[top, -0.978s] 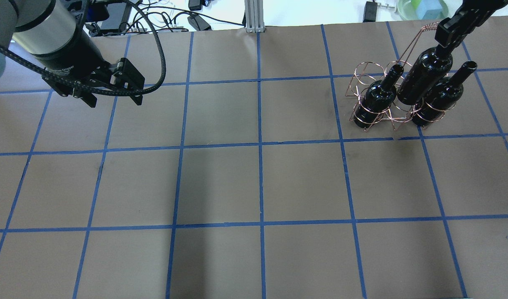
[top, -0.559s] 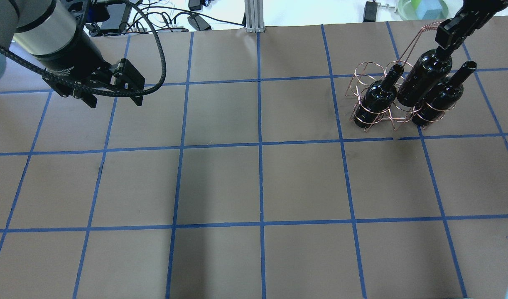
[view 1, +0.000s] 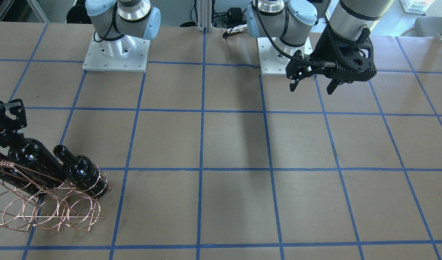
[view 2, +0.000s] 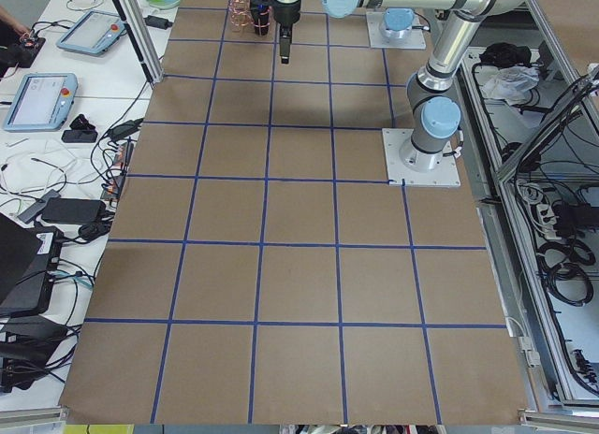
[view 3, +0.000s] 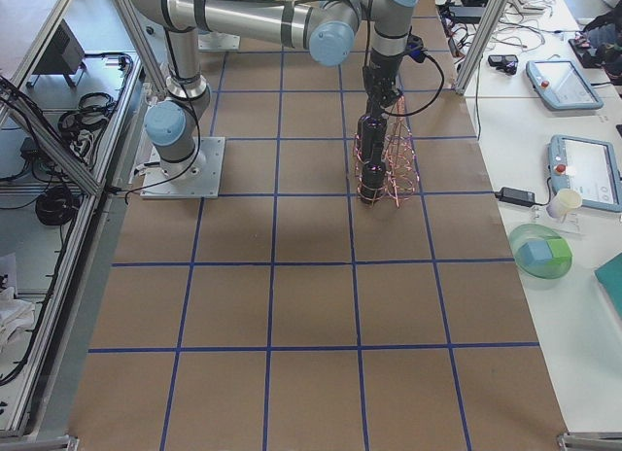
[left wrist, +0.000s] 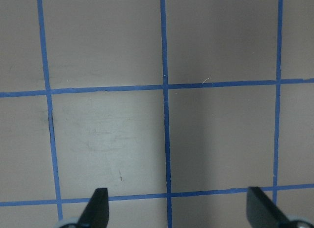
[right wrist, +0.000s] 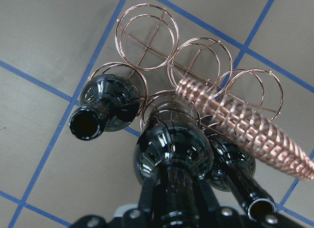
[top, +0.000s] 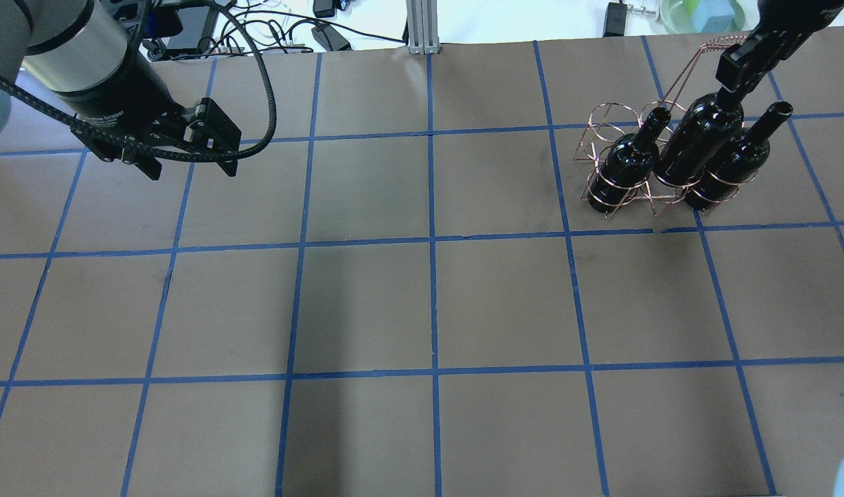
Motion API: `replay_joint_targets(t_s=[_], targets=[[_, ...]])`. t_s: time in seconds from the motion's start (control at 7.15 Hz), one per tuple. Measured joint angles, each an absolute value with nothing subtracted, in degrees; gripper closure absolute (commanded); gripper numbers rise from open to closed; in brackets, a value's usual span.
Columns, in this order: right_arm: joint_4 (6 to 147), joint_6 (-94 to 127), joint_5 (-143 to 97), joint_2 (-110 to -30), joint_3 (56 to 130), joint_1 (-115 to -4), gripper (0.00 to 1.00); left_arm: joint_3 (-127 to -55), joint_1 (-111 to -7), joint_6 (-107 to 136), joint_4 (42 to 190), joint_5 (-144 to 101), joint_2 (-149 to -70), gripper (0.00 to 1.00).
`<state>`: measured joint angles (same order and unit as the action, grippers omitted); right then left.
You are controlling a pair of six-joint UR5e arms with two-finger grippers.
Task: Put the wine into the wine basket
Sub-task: 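Lower the bottle into the empty rack slot with the right gripper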
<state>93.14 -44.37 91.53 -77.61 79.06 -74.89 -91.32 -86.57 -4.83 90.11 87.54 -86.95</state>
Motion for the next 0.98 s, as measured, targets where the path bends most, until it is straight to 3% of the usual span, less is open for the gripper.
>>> replay_joint_targets(t_s=[0.98], targets=[[94.26, -45.19, 91.36, -74.85, 79.27, -74.90, 1.00, -91.47, -86.57, -4.83, 90.17, 87.54, -86.81, 0.00]])
